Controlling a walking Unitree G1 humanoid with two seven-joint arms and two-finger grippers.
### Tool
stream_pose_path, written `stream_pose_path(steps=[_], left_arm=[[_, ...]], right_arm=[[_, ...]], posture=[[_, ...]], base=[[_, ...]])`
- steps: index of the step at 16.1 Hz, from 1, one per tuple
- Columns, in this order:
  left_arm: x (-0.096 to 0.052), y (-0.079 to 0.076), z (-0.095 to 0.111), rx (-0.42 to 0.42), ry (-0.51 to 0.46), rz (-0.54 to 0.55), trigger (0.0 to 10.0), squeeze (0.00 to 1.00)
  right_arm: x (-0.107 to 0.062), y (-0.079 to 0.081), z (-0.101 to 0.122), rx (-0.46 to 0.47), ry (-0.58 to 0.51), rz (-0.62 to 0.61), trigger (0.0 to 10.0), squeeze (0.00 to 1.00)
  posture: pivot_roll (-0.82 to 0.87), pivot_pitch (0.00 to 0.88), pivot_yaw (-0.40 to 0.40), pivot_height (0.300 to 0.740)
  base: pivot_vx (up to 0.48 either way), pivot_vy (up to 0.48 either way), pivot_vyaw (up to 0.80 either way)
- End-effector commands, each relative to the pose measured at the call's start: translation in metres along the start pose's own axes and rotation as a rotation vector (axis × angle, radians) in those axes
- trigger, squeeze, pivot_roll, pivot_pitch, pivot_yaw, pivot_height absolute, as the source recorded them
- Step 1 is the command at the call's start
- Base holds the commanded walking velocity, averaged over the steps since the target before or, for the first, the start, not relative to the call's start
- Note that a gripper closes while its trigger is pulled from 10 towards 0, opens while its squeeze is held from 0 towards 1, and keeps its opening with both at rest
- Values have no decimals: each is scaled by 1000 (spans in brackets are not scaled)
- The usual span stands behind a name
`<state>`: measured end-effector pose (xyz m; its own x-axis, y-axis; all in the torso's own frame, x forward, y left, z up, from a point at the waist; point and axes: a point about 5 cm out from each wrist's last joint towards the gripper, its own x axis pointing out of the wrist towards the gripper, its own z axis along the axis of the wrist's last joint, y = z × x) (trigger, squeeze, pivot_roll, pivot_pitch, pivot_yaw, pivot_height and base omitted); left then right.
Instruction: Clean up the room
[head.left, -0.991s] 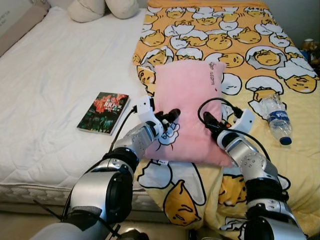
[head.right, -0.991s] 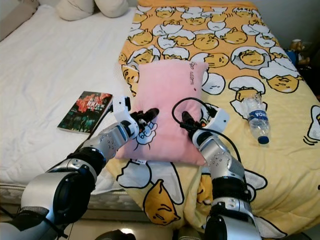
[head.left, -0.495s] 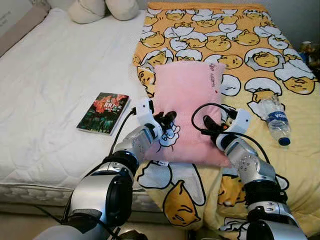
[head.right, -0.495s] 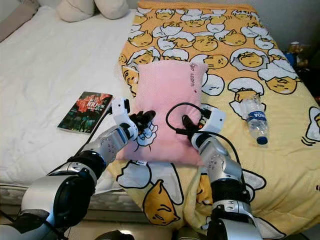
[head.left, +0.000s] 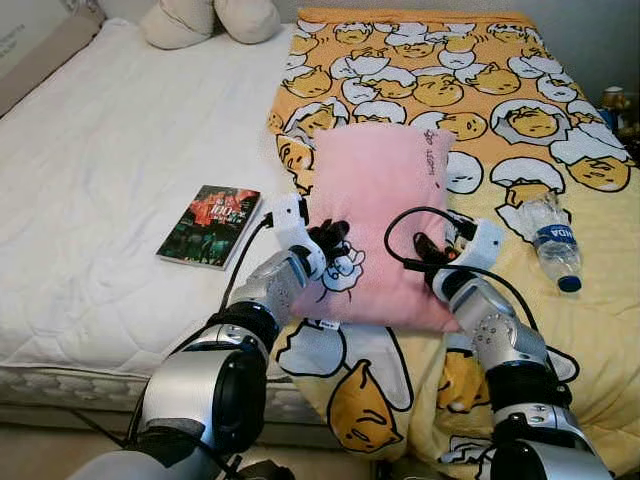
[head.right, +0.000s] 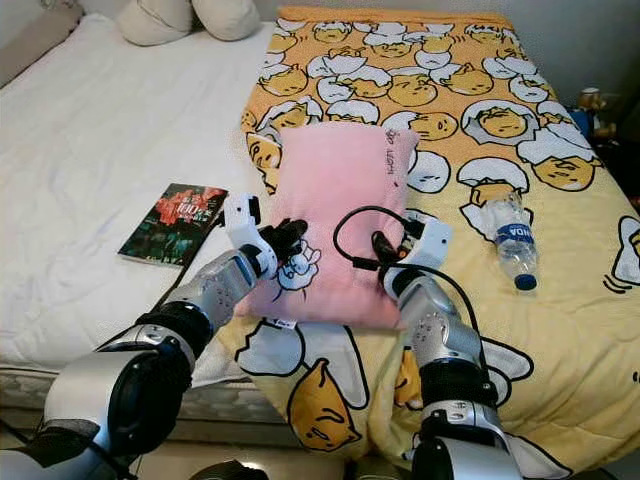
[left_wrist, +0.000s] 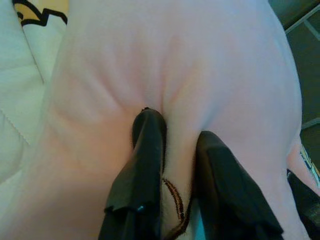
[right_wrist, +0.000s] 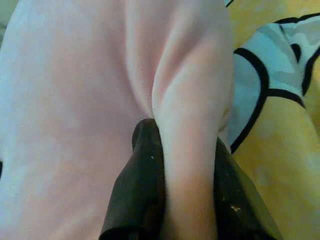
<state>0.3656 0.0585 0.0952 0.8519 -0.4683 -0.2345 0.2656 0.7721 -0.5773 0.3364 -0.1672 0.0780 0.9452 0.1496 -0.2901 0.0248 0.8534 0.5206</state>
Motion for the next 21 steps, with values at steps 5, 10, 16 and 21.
stream_pose_path(steps=[5,10,16,21], left_arm=[[0,2,4,41,7,1,0,0],[-1,3,6,79,-1,-24,0,0],[-3,6,7,74,-13,-22,0,0],[1,-15,58,399,-202,-70,10000,0]], right_arm=[[6,-2,-5,-43,15,-9,0,0],[9,2,-6,-53,-3,11,0,0],[15,7,-4,-86,-18,26,0,0],[16,24,56,-349,-290,8,10000,0]], posture=[[-169,0,65,740],[-137,0,47,740],[-122,0,42,740],[-126,0,51,740]], base=[[0,0,0],[0,0,0],[0,0,0],[0,0,0]])
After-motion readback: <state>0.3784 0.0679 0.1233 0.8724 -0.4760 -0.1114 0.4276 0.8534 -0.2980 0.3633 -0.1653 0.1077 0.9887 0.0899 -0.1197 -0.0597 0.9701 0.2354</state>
